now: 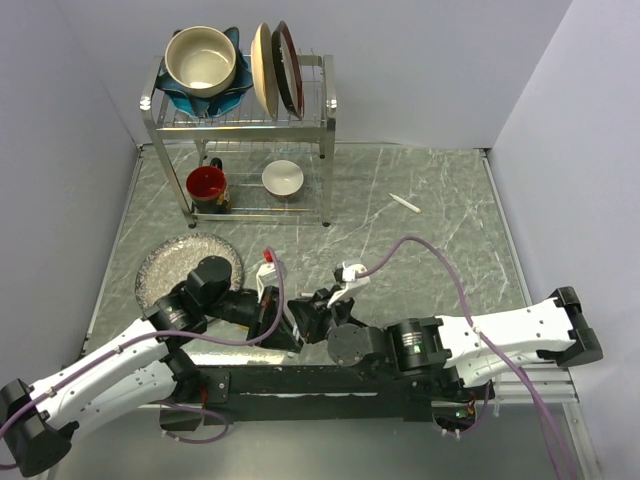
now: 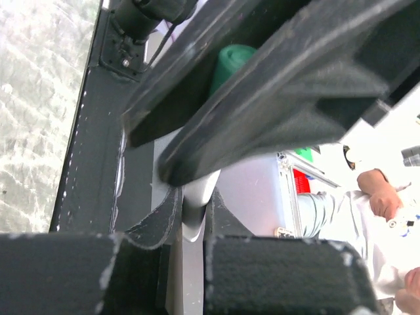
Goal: Insert the pens into the pen caps
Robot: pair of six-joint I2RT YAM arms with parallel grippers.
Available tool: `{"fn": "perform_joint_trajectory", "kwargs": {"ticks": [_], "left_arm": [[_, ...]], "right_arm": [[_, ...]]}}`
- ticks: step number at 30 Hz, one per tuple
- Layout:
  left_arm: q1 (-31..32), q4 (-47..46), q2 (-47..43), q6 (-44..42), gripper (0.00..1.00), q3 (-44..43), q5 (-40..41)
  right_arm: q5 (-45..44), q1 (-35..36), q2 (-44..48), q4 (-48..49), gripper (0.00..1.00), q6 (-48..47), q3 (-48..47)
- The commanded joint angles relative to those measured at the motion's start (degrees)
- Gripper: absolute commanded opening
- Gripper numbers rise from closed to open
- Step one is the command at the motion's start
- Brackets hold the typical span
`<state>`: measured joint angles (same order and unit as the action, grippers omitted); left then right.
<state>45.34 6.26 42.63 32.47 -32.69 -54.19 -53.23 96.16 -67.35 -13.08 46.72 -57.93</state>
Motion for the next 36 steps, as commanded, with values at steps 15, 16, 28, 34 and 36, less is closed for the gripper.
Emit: {"fn": "perform_joint_trajectory", "kwargs": {"ticks": [15,16,28,34,36], "left_arm": [[-9.1,-38.4,0.6,13.1,0.01,0.2,18.0],[-9.0,-39.6,0.5,13.8,0.01,0.5,17.9],[-9.0,-39.3,-2.6,13.3,0.01,3.0,18.3],[-9.0,-38.7,-4.3,12.9,0.01,3.7,18.4],[-9.0,-37.8,-5.4,12.0,0.01,3.5,18.6]], "right_arm": [[12.8,11.8,2.8,14.0,0.07,-2.3,11.1],[11.8,11.6,3.1,14.2,0.1,-2.2,10.9],[10.1,5.7,9.1,14.5,0.42,-5.9,9.0],[9.9,3.0,12.4,13.5,0.45,-10.1,6.9],[9.8,1.9,13.4,11.3,0.47,-10.6,6.3]]}}
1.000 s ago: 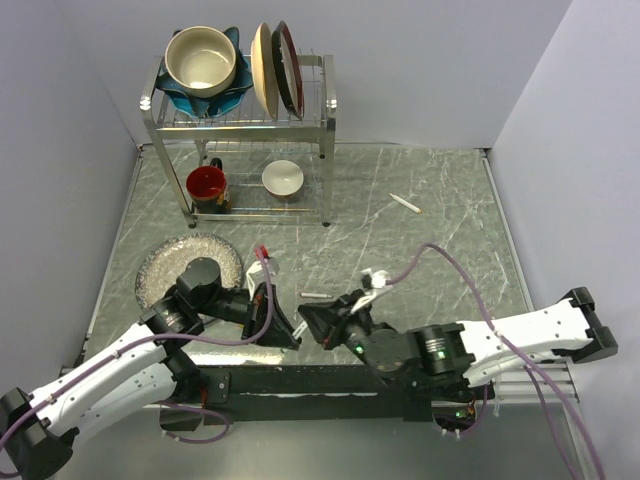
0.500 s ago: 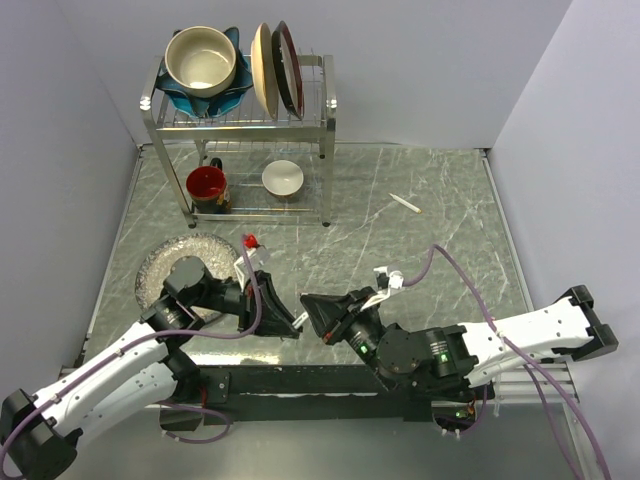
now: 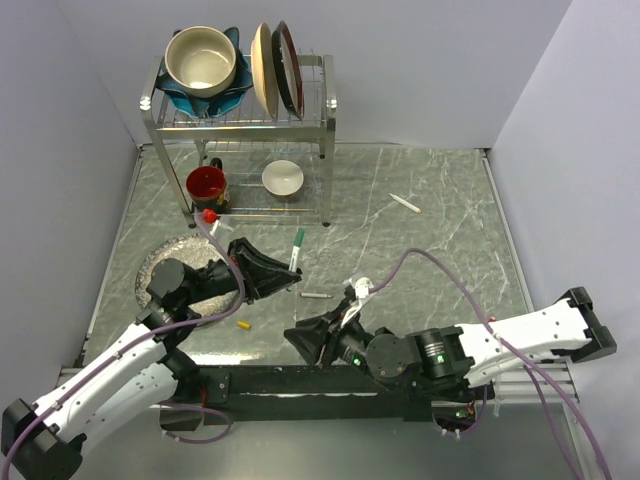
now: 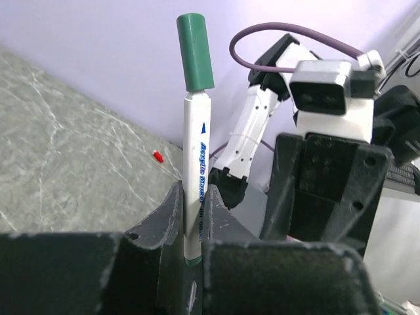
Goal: Insert the pens into the pen caps
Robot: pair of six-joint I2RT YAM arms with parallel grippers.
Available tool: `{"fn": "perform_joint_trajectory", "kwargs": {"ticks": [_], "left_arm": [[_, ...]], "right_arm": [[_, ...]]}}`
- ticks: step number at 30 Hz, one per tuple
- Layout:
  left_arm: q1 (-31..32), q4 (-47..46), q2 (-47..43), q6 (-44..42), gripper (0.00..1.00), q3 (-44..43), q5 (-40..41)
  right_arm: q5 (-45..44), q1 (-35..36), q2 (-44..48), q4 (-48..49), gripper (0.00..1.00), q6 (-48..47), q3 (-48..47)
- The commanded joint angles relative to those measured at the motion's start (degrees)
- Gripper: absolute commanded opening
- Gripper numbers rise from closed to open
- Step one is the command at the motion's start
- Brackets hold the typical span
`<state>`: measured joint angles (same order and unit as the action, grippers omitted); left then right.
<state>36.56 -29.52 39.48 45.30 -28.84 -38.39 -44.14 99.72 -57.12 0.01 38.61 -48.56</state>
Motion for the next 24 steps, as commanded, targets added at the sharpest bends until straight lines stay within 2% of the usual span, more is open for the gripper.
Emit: {"fn": "perform_joint_trajectory", "kwargs": {"ticks": [1,7,12,19,24], "left_arm": [[-0.2,-1.6,-2.6,-1.4,0.01,-0.3,2.8],[-0.2,-1.8,-4.6,-4.0,0.01,1.2,1.0],[-0.2,-0.8,-5.0,-5.7,0.01,1.2,-1.7],[-0.1,-1.6,-4.9,-5.5,0.01,1.2,-3.7],[-0.1,-1.9,-5.4,-5.0,0.01,1.4,-4.8]], "right_arm": [[0.4,-1.9,4.1,-2.5,0.49,-2.5,-3.1],[-0.8,-5.1,9.1,-3.3,0.6,-6.5,-4.6],[1.4,-8.8,9.0,-2.4,0.6,-10.0,-8.6],[5.5,-11.6,2.7,-1.5,0.61,-12.2,-14.5],[4.1,-12.2,-1.6,-2.6,0.61,-11.9,-17.8]]}}
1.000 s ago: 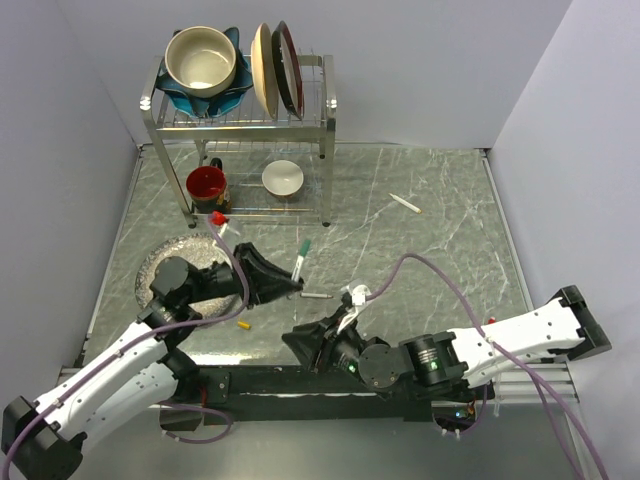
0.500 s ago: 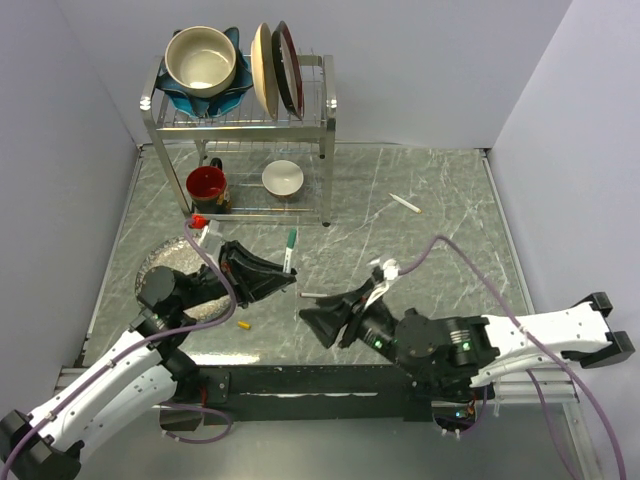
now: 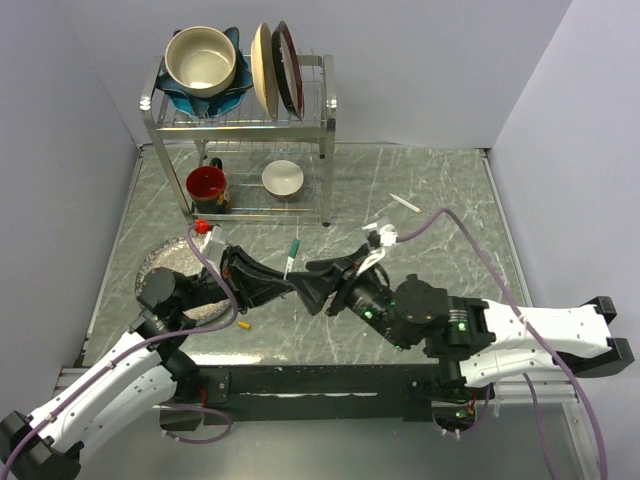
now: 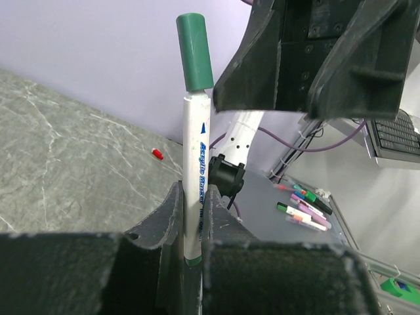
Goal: Insert the pens into the pen caps
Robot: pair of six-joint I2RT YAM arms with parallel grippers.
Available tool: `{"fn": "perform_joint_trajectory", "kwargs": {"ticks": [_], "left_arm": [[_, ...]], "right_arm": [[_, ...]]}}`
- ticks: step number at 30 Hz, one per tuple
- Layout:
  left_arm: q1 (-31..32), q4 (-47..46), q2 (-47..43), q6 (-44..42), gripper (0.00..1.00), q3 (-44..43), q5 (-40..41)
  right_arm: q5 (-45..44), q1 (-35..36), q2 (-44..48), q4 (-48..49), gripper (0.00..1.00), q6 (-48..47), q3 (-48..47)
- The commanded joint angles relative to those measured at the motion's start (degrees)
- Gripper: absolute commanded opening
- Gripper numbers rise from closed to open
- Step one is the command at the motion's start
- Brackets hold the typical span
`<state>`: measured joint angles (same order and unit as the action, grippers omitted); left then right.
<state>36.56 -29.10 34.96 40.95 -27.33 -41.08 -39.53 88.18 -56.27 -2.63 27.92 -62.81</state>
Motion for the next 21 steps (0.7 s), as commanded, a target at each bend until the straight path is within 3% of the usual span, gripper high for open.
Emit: {"fn": "perform_joint_trajectory", "kwargs": {"ticks": [1,8,11,17,20,21], "left_arm": [[-0.1,-2.5,-1.0,-0.4,0.01,0.2,-2.1],[-0.1,-3.5,-2.9,1.0,0.01,0.4,-4.2],[-0.1,-4.5,-3.5,1.8,0.01,0.7,-5.8],[-0.1,-3.5,-3.8,2.6,0.02,0.3,-7.6],[-0.1,-3.7,-3.6,4.9,0.22,-0.5,-7.9],[-0.1,-4.5,-3.5,5.5,0.33,-0.6,-8.0]], "right_arm": [[-0.8,-0.8,-3.0,-0.1,0.61,-0.7,-3.9],[2.1,-2.7,-6.4,0.0,0.54,-0.1,-5.6],[3.4,-3.4,-6.9,1.4,0.41,-0.1,-5.1],[12.9,-5.8,-4.9,6.9,0.03,-2.0,-1.4],[19.1,-6.8,-2.5,11.7,0.0,-3.3,2.9],[20.9,-7.1,-1.2,12.6,0.0,-4.0,3.9]]}}
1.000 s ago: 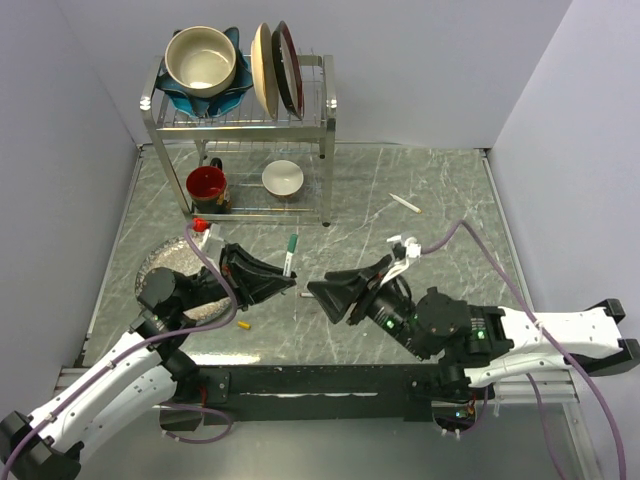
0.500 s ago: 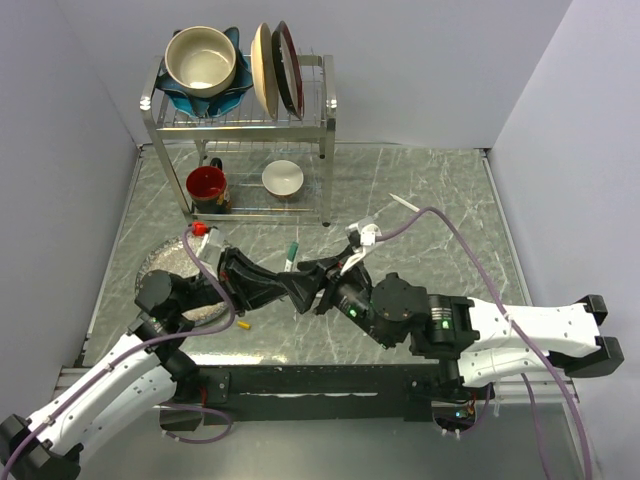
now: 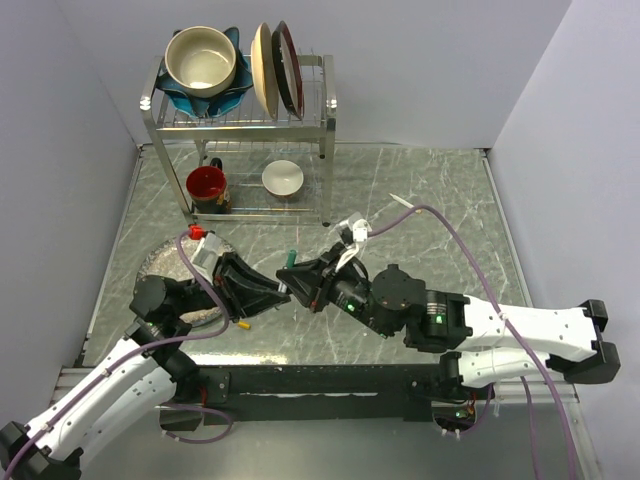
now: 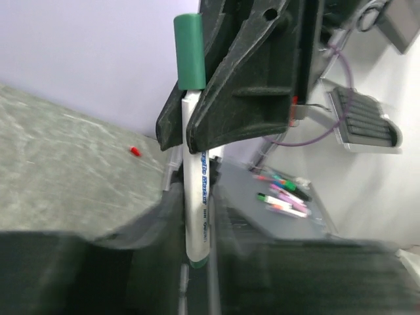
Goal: Insert the pens into the pen caps
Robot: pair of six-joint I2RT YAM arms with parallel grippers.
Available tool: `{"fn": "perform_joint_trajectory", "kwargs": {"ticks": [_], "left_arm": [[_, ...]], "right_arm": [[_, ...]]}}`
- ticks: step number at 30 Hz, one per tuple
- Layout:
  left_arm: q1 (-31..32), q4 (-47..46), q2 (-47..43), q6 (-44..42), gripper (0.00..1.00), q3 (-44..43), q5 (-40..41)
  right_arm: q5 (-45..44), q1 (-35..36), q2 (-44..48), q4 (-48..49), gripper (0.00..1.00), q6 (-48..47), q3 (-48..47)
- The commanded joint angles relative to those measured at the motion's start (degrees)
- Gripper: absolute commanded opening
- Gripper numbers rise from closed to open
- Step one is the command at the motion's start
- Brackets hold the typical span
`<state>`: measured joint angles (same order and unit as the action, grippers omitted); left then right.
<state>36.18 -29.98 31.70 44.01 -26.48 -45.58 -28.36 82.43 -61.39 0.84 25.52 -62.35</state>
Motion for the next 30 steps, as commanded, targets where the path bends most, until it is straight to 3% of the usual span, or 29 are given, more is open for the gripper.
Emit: {"fn": "perform_joint_trajectory", "kwargs": {"ticks": [1,3,6,14,20,22,23,25,26,30], "left_arm": [[0.3,-4.2,-0.1,3.1,0.37,-1.6,-3.8],[0.3,-6.1,0.5,5.0,0.45,-1.9,-5.0],[0.3,-8.3,1.7,7.3,0.49,-1.9,-7.5],[0.7,-12.6,5.8,10.3,0.48,-1.5,-10.1],[0.8,-14.9,5.8,11.8,0.3,-1.2,-9.8],[0.8,-15.8,5.7,12.1,0.02,-1.4,-9.9],[0.8,-15.3,5.5,11.7,0.01,-1.5,-9.3],[0.8,-13.2,5.3,10.7,0.01,-1.6,-8.4],[0.9,-12.1,5.2,10.1,0.01,-1.6,-7.3],[0.8,-9.1,4.9,7.4,0.01,-0.8,-6.1]], "right_arm": [[10.9,-1.7,4.5,9.6,0.0,-1.8,4.8],[13.8,-2.5,5.8,10.1,0.0,-1.9,5.6],[17.1,-3.3,6.8,10.8,0.0,-2.4,6.9],[23.8,-4.6,7.0,12.2,0.0,-3.5,7.4],[27.5,-4.7,5.8,10.9,0.0,-4.0,7.0],[27.7,-4.7,5.5,10.3,0.0,-4.0,6.6],[27.7,-4.7,5.3,9.5,0.0,-4.0,6.5],[27.2,-4.8,5.3,8.7,0.09,-3.3,5.8],[26.4,-4.8,5.4,7.4,0.31,-3.0,5.5],[24.5,-4.8,7.0,5.0,0.59,-1.9,4.4]]}}
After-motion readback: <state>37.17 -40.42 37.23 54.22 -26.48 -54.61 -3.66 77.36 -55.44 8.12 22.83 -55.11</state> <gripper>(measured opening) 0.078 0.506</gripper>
